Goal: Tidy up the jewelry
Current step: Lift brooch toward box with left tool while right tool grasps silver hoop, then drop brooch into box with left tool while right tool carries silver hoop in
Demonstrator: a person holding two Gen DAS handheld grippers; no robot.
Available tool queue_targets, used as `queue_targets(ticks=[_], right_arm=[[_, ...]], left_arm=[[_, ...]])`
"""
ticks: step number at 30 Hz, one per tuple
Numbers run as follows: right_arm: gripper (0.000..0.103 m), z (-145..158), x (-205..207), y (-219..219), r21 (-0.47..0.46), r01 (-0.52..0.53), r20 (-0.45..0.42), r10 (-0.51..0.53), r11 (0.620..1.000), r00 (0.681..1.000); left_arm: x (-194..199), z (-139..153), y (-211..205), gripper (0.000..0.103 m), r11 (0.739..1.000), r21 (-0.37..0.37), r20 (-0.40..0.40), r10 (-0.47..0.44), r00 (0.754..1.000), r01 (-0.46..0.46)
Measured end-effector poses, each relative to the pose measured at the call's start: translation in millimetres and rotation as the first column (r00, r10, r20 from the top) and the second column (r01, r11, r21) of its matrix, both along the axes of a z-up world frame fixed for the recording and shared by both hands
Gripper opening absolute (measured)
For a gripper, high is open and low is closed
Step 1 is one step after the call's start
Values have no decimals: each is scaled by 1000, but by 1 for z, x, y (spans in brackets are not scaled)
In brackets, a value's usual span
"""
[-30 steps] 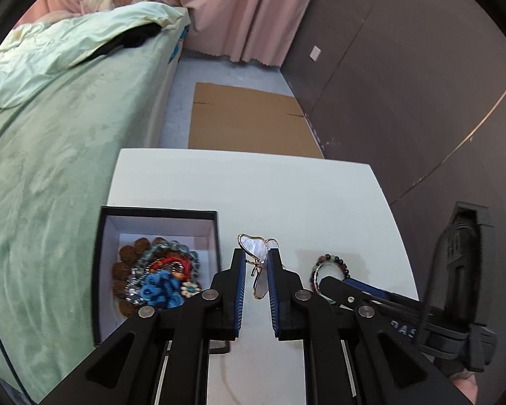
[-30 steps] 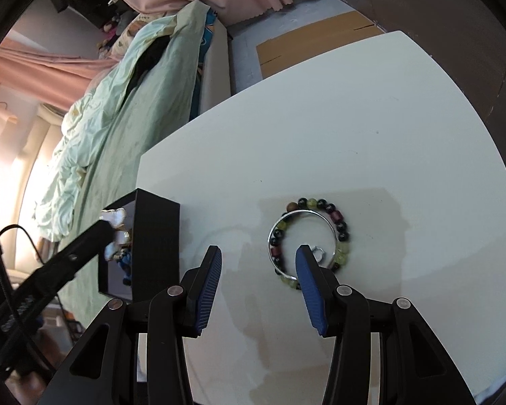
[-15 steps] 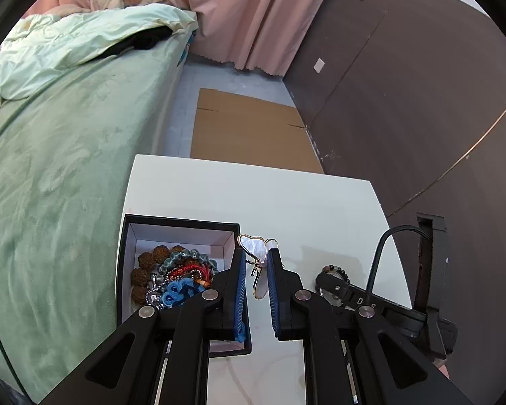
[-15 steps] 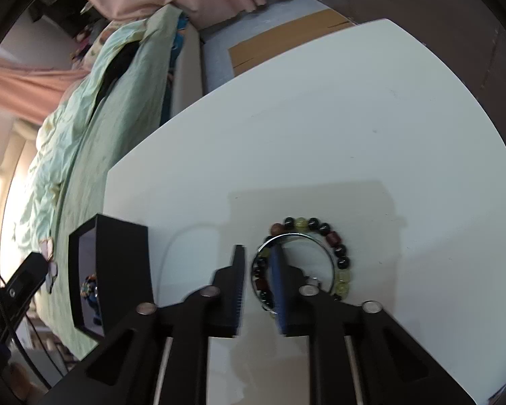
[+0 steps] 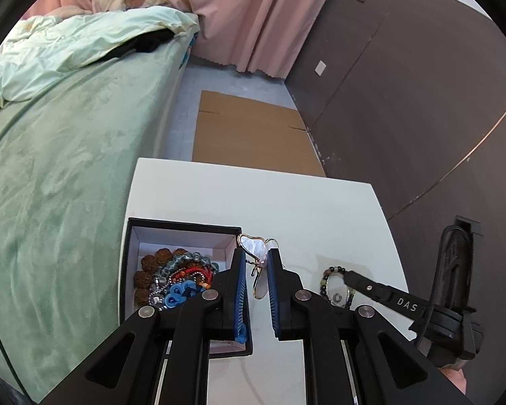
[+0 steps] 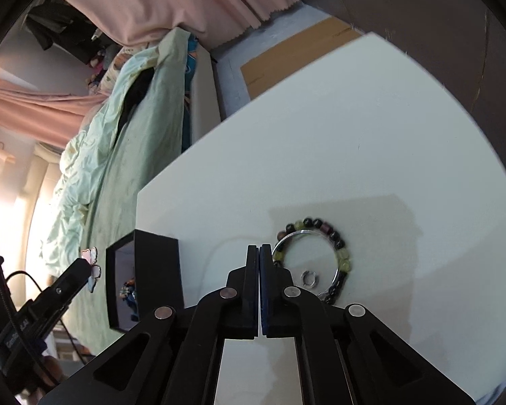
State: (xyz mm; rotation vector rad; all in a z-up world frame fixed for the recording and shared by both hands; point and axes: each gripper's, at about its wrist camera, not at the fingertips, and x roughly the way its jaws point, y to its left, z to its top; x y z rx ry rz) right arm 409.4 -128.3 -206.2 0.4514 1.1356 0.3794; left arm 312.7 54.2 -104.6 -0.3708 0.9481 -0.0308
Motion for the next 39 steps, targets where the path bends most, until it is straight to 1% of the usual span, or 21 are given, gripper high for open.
queue_targets(ticks=[3, 5, 7, 8, 12, 14, 15, 16, 20, 21, 28, 31, 36, 39], right_arm=[[3, -6, 3, 9, -18, -42, -31, 41, 999, 999], [9, -13, 5, 15, -39, -65, -53, 63, 997, 997], [38, -19, 6, 17, -58, -54, -66, 50, 997, 997], [39, -20, 6, 16, -61, -45, -67, 41, 997, 997], [38, -24, 10, 18, -71, -53, -69, 48, 996, 996], [26, -24, 10, 22, -87, -63, -63, 57, 994, 996], [9, -27, 12, 24, -85, -76, -80, 69, 993, 994], [8, -28, 12, 24, -77, -74, -79, 68, 994, 995], [7, -24, 11, 21, -78, -61, -65, 56, 995, 996], [5, -22, 11, 19, -66, -59, -60, 55, 996, 997], [5, -5, 3, 6, 31, -42, -33, 43, 999, 999], [5, 3, 1, 1, 92, -35, -19, 37, 995, 999], [5, 25, -8, 3, 176, -61, 37, 55, 983, 998], [5, 39, -16, 12, 207, -90, 77, 75, 974, 994]], left_arm=[[0, 0, 1, 13, 1000, 2, -1, 3, 1000, -3], [-1, -1, 1, 13, 1000, 1, -4, 4, 1000, -4], [0, -2, 1, 13, 1000, 1, -7, 3, 1000, -3], [0, -2, 2, 13, 1000, 1, -6, 3, 1000, -3], [0, -3, 2, 13, 1000, -1, -5, 3, 1000, -3], [0, -3, 3, 13, 1000, -2, -5, 2, 1000, -2], [1, -3, 3, 13, 1000, -3, -5, 1, 1000, -1], [1, -3, 3, 13, 1000, -4, -5, 1, 1000, -1], [3, -4, 3, 13, 1000, -4, -5, -4, 1000, 4], [4, -4, 4, 13, 1000, -4, -5, -3, 1000, 3], [7, -1, 7, 13, 1000, -4, -2, 4, 1000, -4], [5, 0, 12, 13, 1000, 6, -1, 10, 1000, -10], [3, -4, 21, 13, 999, 20, -17, 26, 1000, -25], [1, -8, 28, 13, 999, 23, -32, 36, 999, -35]])
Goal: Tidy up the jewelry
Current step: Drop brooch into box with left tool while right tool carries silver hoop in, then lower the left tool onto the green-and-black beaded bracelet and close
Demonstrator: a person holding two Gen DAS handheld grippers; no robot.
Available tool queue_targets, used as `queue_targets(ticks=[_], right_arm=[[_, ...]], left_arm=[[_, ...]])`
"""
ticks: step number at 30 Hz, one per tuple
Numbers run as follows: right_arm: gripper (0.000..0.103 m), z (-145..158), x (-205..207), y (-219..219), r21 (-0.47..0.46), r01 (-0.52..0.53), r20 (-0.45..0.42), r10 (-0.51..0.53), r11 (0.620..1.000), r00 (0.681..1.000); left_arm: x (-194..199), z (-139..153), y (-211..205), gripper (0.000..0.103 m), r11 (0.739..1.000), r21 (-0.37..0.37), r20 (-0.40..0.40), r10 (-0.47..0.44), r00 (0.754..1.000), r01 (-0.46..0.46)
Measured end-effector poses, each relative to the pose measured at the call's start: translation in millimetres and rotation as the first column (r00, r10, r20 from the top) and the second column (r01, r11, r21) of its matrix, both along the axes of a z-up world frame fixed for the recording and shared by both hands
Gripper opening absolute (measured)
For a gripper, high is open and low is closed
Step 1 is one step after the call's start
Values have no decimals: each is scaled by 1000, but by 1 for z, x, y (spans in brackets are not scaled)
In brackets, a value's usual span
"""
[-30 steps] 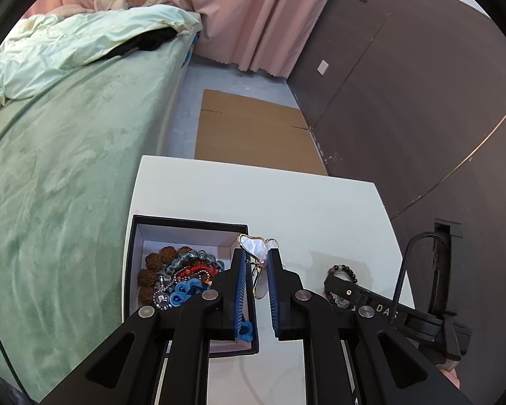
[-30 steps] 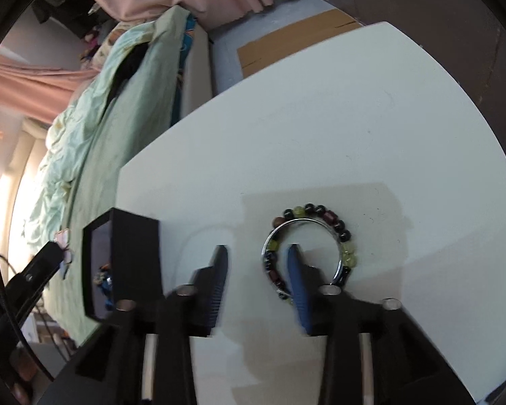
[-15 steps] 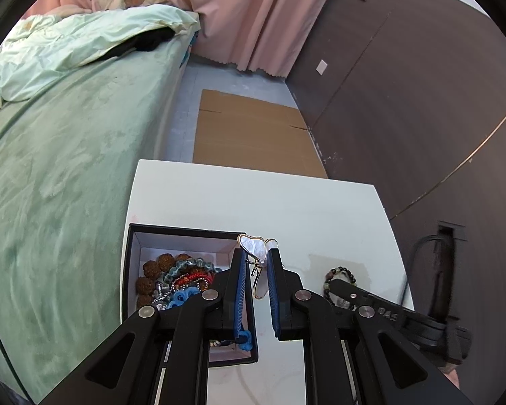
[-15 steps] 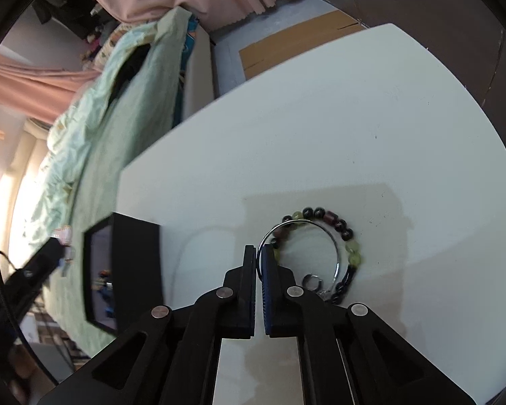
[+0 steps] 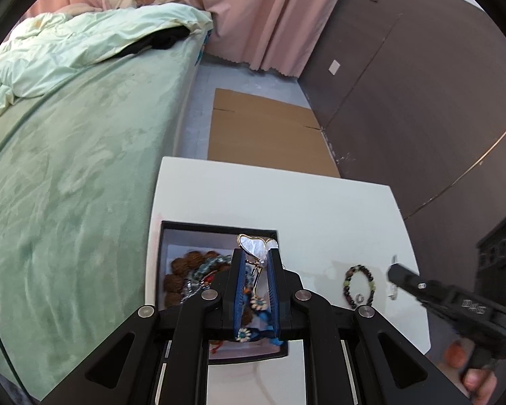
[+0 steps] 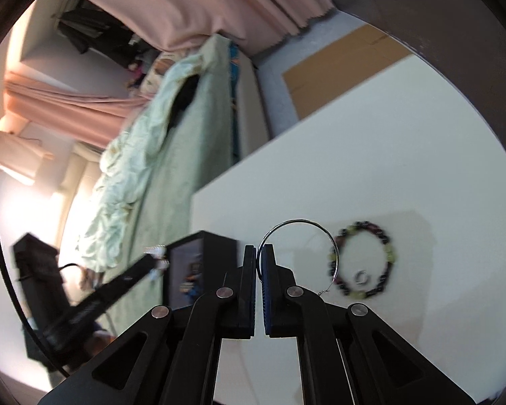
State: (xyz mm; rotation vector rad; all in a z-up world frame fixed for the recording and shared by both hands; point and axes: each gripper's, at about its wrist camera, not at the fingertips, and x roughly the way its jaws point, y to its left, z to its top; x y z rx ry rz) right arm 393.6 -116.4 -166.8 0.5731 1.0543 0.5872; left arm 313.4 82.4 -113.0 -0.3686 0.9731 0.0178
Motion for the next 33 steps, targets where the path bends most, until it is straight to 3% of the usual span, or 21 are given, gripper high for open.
queue_targets(ticks=[3, 4, 6, 7, 8, 18, 24, 27, 28, 31, 33], right_arm=[[5, 10, -6, 10, 38, -22, 21, 21, 999, 1000], [5, 13, -7, 16, 54, -34, 27, 32, 998, 999], [5, 17, -10, 27, 74, -54, 31, 52, 996, 998], [5, 19, -12, 32, 80, -68, 32, 65, 994, 997], [5, 21, -13, 41, 84, -90, 35, 88, 992, 996], [5, 46, -12, 110, 27, -216, 63, 214, 976, 975], [5, 37, -10, 139, 4, -276, 29, 276, 961, 961], [5, 28, -6, 152, -15, -307, 6, 307, 951, 952], [10, 25, -5, 155, -24, -322, -6, 322, 946, 947], [60, 13, -3, 161, -53, -339, -44, 337, 939, 941], [64, 14, -5, 154, -69, -329, -34, 327, 942, 944]], left_arm=[[-1, -5, 9, 15, 1000, -18, -34, 17, 999, -18], [0, -8, 13, 21, 999, -31, -49, 23, 999, -25], [-3, -9, 19, 44, 997, -69, -53, 26, 998, -30], [-4, -8, 21, 61, 996, -80, -47, 33, 998, -37], [-8, -3, 27, 67, 995, -90, -28, 46, 999, -49], [-28, 28, 67, 67, 983, -139, 50, 130, 990, -122], [-39, 35, 90, 68, 976, -150, 68, 171, 983, -160], [-44, 36, 101, 73, 971, -153, 73, 197, 978, -184], [-45, 36, 102, 79, 970, -154, 73, 202, 977, -189], [-46, 36, 104, 89, 969, -158, 81, 205, 975, -191], [-45, 36, 101, 90, 972, -153, 81, 195, 977, -181]])
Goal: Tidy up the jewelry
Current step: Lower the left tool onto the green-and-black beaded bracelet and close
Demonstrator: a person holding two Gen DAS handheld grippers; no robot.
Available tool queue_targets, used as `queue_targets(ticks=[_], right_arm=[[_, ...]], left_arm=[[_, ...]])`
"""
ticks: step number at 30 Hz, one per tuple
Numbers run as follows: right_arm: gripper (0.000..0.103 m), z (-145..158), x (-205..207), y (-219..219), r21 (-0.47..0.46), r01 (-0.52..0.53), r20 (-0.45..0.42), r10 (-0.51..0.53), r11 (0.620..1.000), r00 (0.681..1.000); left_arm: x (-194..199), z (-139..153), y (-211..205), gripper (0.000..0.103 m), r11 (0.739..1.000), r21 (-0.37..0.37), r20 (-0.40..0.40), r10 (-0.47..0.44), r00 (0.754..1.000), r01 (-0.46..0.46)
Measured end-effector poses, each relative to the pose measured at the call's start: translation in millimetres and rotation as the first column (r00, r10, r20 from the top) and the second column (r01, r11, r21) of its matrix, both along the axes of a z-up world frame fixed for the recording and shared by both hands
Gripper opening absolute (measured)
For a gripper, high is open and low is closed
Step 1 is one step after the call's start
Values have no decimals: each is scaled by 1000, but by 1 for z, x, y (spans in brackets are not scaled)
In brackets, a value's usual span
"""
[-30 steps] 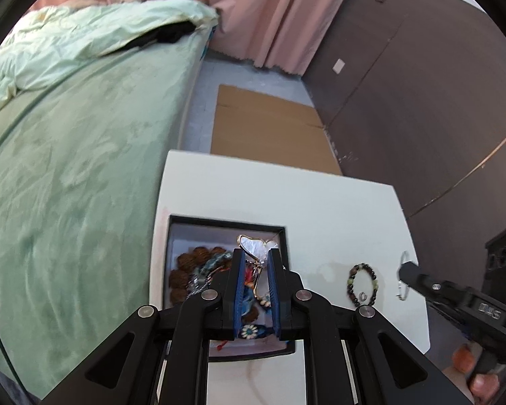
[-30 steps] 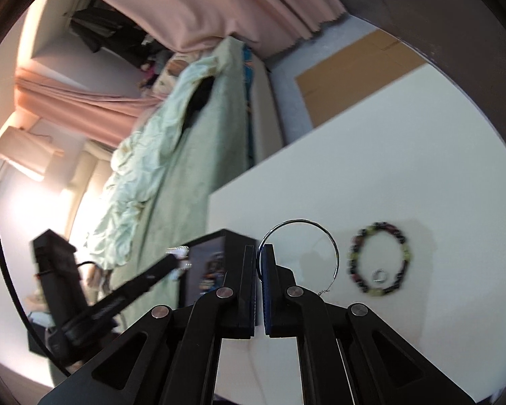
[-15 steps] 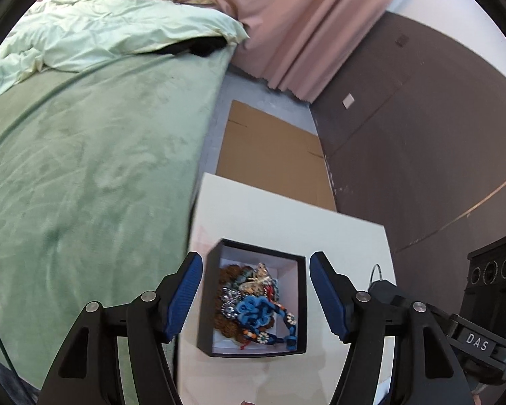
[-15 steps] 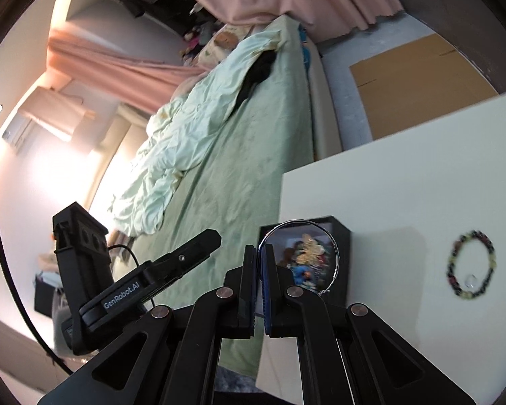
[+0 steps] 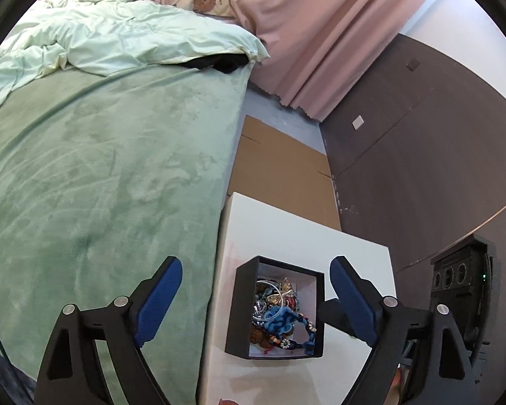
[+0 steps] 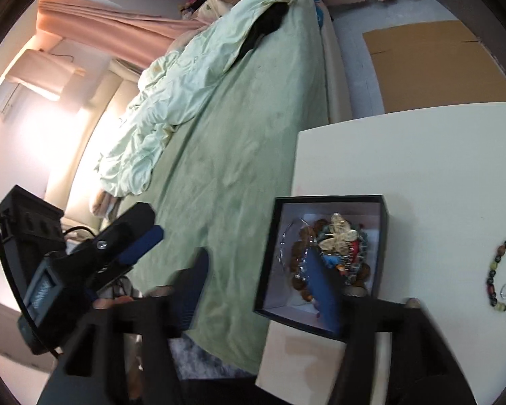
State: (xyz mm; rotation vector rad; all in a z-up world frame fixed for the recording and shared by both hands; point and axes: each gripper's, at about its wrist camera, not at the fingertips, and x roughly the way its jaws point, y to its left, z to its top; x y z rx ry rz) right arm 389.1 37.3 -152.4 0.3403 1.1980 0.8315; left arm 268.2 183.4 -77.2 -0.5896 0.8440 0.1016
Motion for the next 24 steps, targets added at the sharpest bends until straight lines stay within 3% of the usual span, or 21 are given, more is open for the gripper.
queue_targets(ticks=[6, 12, 24], right_arm=[[64, 16, -3, -46, 6, 70, 31, -70, 998, 997], [64, 29, -10, -104, -59, 153, 74, -149, 986, 986], [64, 28, -11, -190, -139, 319, 88, -309, 937, 947]], left_arm=[[4, -4, -17, 90, 999, 19, -11, -42, 999, 42], [8, -2, -48, 90, 993, 46, -4, -111, 994, 111], [20, -6, -116, 90, 967, 82, -5, -242, 970, 242]])
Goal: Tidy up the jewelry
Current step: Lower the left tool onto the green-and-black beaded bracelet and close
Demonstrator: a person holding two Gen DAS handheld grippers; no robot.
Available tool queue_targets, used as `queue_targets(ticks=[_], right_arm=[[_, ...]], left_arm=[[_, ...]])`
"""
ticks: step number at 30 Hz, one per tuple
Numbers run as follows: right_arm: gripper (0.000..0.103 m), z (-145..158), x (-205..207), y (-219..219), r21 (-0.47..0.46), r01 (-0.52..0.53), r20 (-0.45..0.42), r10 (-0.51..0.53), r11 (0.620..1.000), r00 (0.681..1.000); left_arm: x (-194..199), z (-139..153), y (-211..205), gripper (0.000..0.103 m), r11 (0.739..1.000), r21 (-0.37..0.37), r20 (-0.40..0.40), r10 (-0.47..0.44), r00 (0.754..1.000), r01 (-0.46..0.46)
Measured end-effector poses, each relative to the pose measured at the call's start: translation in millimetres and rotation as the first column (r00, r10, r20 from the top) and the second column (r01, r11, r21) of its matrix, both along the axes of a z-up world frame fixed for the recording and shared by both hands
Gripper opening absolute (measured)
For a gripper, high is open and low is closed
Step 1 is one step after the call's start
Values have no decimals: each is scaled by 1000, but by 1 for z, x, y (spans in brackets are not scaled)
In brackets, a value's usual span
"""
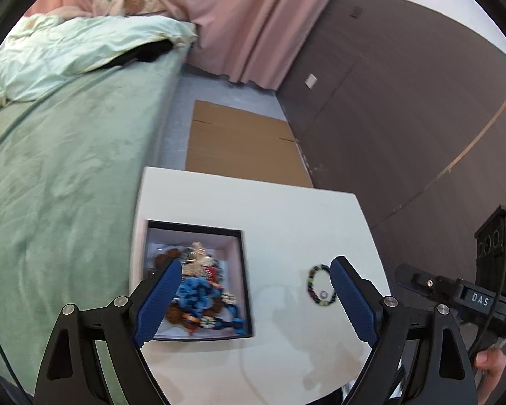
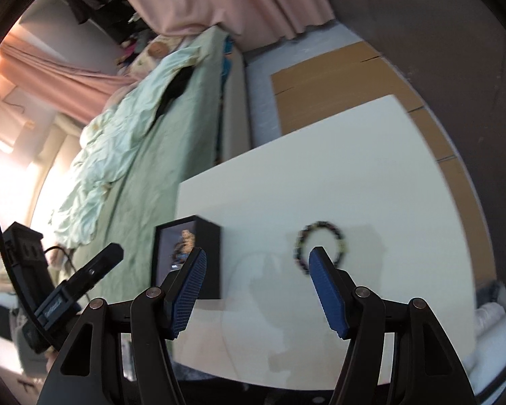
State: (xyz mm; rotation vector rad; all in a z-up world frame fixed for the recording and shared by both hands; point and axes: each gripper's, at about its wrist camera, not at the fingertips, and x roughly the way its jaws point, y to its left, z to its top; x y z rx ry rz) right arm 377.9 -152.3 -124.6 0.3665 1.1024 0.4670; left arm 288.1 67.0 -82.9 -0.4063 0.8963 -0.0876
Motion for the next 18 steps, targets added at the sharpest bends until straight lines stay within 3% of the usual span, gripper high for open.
queue_targets(ticks=[11, 14, 18], right_arm=[[64, -17, -11, -43, 48, 117, -36, -115, 992, 993], [64, -23, -14, -56, 64, 156, -55, -153, 986, 987], [64, -26, -12, -68, 29, 191, -57, -189, 981, 980]], left_arm=[[22, -22, -69, 60, 988, 63, -61, -140, 988, 143], [30, -31, -83, 57, 983, 74, -84, -163, 983, 169], [43, -47, -105, 49, 973, 101, -127, -193, 973, 206]])
